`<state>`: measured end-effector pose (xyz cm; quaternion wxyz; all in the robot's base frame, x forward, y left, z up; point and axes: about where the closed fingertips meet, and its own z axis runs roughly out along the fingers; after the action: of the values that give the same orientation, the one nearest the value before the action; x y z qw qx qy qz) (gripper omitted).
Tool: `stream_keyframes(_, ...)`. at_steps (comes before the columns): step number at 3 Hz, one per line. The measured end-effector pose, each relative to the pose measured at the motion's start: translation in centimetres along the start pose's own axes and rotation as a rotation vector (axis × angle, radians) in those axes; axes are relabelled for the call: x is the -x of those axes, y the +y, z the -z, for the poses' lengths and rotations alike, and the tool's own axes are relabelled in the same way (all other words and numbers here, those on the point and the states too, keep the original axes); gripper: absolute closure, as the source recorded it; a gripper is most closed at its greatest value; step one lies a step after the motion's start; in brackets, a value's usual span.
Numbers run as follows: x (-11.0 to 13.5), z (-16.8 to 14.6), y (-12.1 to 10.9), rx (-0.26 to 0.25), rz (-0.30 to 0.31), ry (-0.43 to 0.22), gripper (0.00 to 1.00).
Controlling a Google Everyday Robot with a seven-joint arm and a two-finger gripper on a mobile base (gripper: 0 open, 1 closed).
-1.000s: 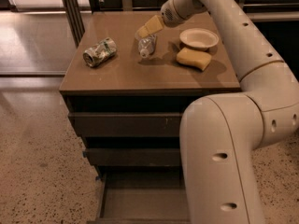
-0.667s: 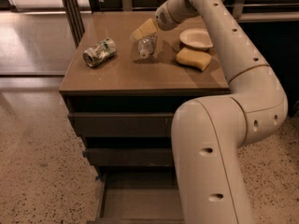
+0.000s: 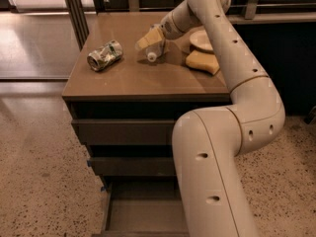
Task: Place blue plastic bottle into bottom drawer
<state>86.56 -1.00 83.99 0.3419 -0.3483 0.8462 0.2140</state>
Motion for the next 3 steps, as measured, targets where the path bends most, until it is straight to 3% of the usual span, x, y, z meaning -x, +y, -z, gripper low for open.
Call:
stream_keyframes(1,-0.89,-1.26,-0.98,-0.033,-0.016,0.032,0.00)
stream_keyframes(2,-1.03,-1.42,-1.12,-0.038,-0.018,0.036,0.15)
stream_keyframes(3,-1.03,-1.43,-1.12,-0.038,-0.018,0.036,0.38)
